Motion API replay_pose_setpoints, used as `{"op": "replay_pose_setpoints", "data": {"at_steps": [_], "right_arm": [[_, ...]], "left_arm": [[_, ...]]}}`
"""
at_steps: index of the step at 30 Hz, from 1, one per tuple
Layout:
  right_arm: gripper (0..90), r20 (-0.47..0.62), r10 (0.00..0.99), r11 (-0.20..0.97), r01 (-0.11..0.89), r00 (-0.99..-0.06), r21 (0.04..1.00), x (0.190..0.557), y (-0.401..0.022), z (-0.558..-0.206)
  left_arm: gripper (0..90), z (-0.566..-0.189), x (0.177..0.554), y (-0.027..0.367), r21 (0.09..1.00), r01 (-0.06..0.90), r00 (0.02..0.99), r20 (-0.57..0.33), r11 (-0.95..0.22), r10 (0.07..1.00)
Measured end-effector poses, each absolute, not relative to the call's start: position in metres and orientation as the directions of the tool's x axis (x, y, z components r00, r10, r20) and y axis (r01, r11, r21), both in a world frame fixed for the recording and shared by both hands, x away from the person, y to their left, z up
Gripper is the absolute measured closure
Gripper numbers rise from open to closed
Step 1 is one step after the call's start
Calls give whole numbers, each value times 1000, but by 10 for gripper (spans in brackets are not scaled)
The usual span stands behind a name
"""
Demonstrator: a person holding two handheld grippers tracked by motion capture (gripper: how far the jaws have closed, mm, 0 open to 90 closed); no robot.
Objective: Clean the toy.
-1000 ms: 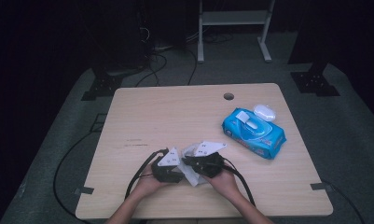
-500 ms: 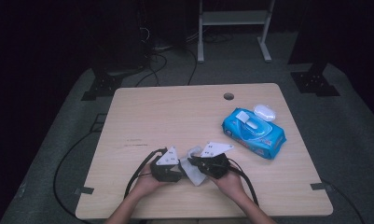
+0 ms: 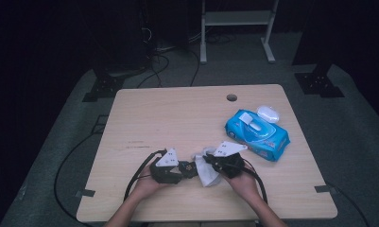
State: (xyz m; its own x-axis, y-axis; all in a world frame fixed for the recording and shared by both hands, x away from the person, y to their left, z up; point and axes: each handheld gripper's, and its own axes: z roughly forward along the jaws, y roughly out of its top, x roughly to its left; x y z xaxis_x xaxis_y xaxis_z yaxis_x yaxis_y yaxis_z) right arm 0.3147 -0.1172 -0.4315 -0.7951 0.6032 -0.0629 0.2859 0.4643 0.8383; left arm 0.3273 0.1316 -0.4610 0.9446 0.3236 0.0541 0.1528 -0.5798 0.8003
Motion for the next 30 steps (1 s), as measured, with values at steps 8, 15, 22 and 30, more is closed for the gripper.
{"op": "replay_pose_setpoints", "data": {"at_steps": [8,15,22,30], "right_arm": [[861,-60,633,453,306,-772,837,319,-128,-430],[702,-77,559,485,251,-826,838,311,-115,-428],[691,-53,515,478,235,-856,847,307,-95,-434],[855,-26,494,475,245,-869,845,308,-99,-432]], "left_arm": [[582,-461,328,134,797,149,944,62,-585,325],[582,-461,327,133,798,151,943,62,-583,328],[581,-461,327,133,802,159,940,55,-577,336],[582,-461,327,132,800,151,941,63,-581,332]]}}
